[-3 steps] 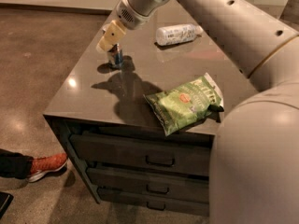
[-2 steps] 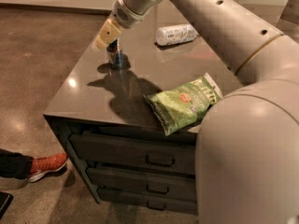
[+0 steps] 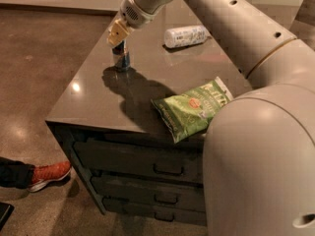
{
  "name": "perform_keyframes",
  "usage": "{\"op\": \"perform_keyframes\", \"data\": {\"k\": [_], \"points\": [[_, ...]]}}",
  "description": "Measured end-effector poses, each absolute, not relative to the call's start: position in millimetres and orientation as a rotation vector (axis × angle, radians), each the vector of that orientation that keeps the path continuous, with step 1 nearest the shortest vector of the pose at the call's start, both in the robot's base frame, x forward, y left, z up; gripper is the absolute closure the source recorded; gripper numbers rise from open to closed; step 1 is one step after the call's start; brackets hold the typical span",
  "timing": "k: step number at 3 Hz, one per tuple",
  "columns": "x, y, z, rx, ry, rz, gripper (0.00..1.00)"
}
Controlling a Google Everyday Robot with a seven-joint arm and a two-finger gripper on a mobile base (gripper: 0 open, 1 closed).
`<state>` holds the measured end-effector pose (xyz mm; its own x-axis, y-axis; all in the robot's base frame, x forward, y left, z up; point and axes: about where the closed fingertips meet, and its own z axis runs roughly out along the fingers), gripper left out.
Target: Move redbull can near green jalapeno chip bag
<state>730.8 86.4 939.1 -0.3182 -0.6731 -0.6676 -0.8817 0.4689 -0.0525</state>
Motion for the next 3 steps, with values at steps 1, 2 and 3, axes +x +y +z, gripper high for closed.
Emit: {"op": "perform_keyframes", "data": {"k": [1,2,3], "points": [[727,56,949,-1.277,2.094,0.431,0.78],[726,31,958,-1.260,2.098,0.425,0.99],[721,-7,968,-1.224,2.099,0.412,1.00]]}}
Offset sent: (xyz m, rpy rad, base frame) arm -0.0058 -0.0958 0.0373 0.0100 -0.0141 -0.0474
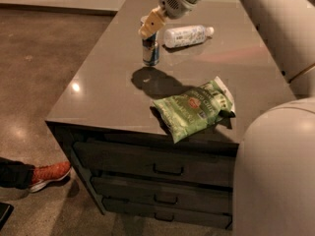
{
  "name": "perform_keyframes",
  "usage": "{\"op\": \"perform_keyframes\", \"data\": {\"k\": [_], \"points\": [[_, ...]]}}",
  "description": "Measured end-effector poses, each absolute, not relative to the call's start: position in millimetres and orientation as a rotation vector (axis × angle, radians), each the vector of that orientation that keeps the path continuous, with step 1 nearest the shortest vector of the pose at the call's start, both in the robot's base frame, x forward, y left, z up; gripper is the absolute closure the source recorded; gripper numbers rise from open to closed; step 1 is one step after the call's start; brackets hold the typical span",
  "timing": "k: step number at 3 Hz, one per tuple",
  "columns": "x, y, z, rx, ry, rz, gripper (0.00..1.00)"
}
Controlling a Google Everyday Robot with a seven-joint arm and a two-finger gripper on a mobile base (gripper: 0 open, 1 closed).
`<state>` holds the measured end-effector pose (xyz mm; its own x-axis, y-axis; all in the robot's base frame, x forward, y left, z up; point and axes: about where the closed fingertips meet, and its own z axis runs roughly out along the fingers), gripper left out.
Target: Move redbull can near green jalapeno chip bag
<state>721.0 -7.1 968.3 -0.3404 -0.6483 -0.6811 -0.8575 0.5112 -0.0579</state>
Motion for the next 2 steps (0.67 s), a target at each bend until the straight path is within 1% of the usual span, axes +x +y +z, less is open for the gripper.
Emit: {"op": "perform_keyframes", "data": {"k": [1,2], "points": [[707,-50,974,-1.183,2.097,0.409,1.00],[698,-72,973,-1.164,2.101,0.407,1.00]]}}
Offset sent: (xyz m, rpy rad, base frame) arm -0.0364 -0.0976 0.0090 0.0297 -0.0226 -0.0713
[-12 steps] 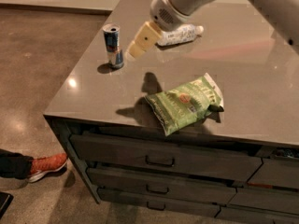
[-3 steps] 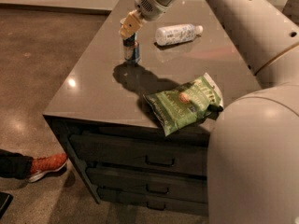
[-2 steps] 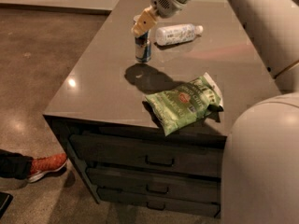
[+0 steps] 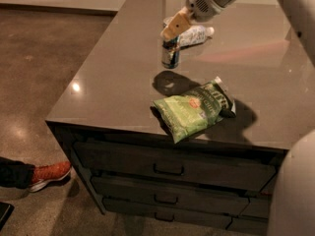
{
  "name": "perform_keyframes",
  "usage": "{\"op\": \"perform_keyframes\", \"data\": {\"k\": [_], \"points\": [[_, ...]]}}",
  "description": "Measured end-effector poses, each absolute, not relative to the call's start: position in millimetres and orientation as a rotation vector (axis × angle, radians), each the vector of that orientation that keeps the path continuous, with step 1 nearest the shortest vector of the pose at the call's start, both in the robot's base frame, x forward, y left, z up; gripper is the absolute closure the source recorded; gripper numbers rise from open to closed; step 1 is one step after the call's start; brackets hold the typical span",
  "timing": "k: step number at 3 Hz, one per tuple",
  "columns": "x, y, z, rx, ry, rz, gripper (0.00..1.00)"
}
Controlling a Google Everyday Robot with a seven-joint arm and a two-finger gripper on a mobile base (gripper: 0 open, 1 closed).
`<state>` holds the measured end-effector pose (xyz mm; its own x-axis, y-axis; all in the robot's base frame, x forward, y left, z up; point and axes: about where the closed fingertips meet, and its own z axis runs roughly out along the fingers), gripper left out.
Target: Move redbull can near green jalapeno chip bag
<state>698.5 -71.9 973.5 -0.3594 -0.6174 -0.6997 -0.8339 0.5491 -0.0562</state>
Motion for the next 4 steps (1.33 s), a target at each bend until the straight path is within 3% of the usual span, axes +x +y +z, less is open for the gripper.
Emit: {"op": "perform_keyframes", "data": {"k": [1,4], "points": [[686,-92,966,-1.145,2.115,0.407,1.00],[657,-126,942,-1.138,2.163,0.394,0.30]]}}
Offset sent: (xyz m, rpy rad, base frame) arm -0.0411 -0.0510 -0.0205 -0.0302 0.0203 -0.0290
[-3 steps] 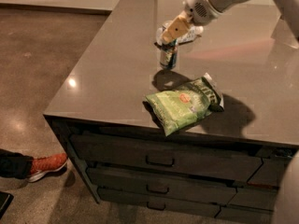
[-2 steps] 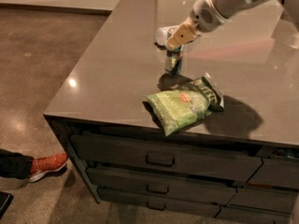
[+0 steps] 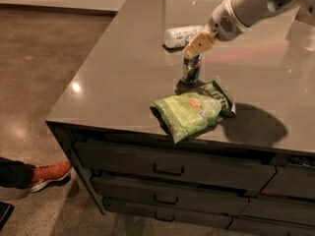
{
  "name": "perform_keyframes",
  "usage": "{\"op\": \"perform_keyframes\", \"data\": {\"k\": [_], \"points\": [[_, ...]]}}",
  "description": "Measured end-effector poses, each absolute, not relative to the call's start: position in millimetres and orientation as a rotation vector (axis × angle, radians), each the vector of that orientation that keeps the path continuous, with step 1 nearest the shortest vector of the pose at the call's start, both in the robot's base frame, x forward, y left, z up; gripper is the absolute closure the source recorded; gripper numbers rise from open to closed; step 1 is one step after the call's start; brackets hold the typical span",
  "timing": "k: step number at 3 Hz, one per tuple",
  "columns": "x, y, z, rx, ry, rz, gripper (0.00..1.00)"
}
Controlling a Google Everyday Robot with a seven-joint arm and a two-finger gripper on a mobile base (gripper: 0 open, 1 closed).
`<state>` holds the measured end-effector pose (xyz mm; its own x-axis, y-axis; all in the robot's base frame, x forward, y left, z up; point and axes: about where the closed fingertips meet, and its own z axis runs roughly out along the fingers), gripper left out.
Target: Move redbull can near green jalapeno chip bag
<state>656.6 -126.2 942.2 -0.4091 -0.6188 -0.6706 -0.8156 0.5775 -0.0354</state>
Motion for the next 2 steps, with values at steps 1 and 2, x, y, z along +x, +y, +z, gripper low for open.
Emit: {"op": "perform_keyframes", "data": {"k": [1,2], "points": [[652.1,-133.9,937.4,-1.129,2.171,0.393,0.07],[648.3,-140.2,934.1,-1.123,2.173,0.395,0.00]]}}
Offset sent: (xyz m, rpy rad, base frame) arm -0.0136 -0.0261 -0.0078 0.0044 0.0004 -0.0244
